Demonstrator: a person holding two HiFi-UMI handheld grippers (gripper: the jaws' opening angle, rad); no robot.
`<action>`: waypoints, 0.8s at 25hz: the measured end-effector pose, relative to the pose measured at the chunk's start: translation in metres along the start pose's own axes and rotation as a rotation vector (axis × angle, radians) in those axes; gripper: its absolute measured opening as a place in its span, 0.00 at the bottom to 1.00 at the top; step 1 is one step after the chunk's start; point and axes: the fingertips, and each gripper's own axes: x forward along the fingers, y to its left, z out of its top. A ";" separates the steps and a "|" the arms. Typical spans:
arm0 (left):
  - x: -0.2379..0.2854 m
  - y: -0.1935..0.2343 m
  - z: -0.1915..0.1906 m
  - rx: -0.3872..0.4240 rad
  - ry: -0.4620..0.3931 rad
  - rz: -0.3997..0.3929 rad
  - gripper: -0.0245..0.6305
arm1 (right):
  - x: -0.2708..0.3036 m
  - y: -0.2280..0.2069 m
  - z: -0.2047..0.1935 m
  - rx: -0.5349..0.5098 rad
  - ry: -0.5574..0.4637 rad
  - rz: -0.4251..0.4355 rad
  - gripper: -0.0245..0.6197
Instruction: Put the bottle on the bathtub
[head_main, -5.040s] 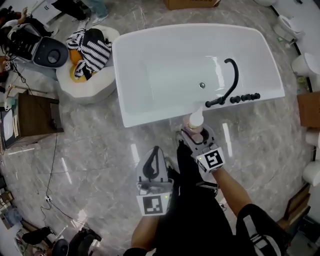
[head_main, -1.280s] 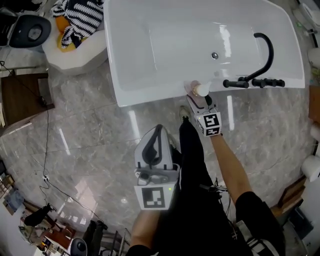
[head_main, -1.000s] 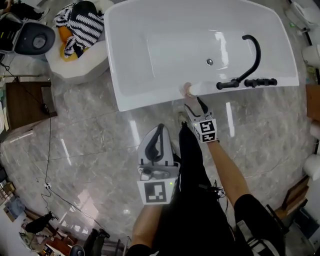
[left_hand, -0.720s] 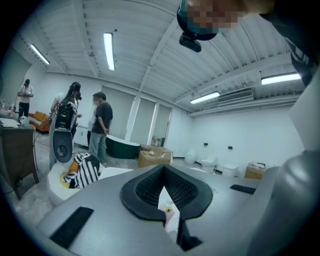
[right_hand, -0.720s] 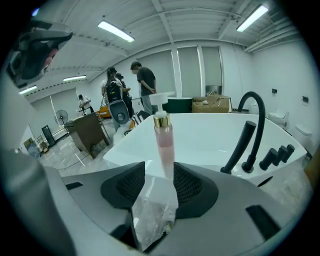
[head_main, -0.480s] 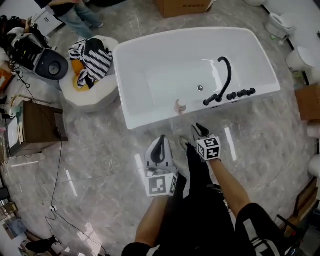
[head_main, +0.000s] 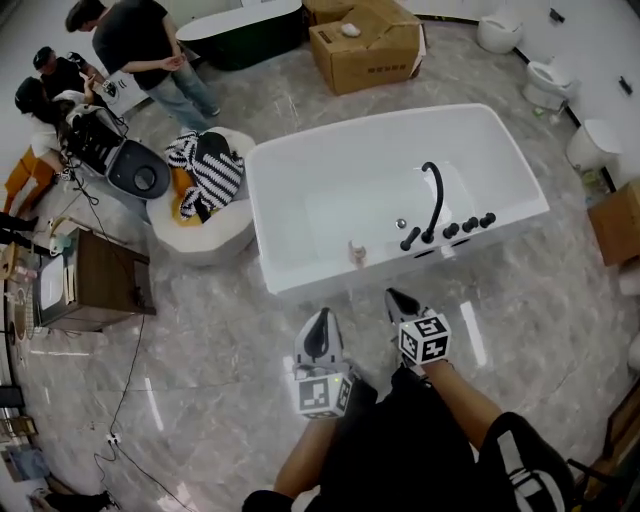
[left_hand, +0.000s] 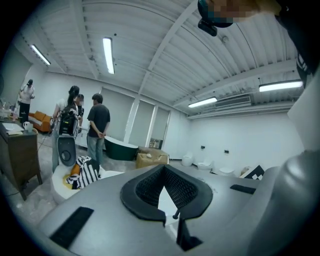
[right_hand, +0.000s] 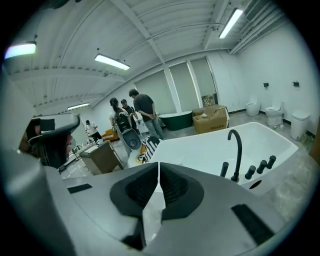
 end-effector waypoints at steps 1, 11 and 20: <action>-0.006 -0.005 0.004 0.005 -0.004 0.010 0.06 | -0.010 0.004 0.004 -0.014 -0.006 0.008 0.06; -0.042 -0.074 0.026 0.019 -0.049 0.034 0.06 | -0.121 0.017 0.053 -0.149 -0.162 0.079 0.06; -0.042 -0.106 0.021 0.026 -0.071 0.052 0.06 | -0.142 0.004 0.063 -0.154 -0.193 0.119 0.05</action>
